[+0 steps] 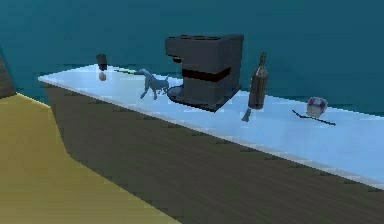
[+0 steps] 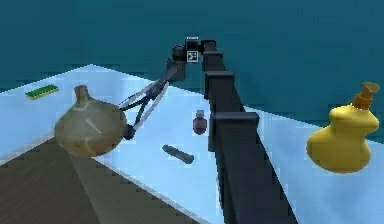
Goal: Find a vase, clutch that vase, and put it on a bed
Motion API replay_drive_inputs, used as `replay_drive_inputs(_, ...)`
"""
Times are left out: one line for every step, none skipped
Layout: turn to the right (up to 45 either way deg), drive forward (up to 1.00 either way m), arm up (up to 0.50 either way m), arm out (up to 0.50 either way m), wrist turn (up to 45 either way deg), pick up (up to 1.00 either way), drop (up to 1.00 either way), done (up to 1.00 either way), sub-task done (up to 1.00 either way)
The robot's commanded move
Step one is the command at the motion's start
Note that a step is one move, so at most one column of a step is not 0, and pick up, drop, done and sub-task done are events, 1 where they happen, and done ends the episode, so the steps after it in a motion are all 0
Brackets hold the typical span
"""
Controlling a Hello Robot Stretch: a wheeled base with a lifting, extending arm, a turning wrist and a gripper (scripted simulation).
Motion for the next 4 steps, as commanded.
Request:
replay_drive_inputs(0.0, 0.0, 0.0, -0.46, 0.0, 0.0, 0.0, 0.0, 0.0)
replay_drive_inputs(-45.0, 0.0, 0.0, 0.0, 0.0, 0.0, 0.0, 0.0, 0.0)
replay_drive_inputs(-45.0, 0.0, 0.0, 0.0, 0.0, 0.0, 0.0, 0.0, 0.0)
replay_drive_inputs(-24.0, 0.0, 0.0, 0.0, 0.0, 0.0, 0.0, 0.0, 0.0)
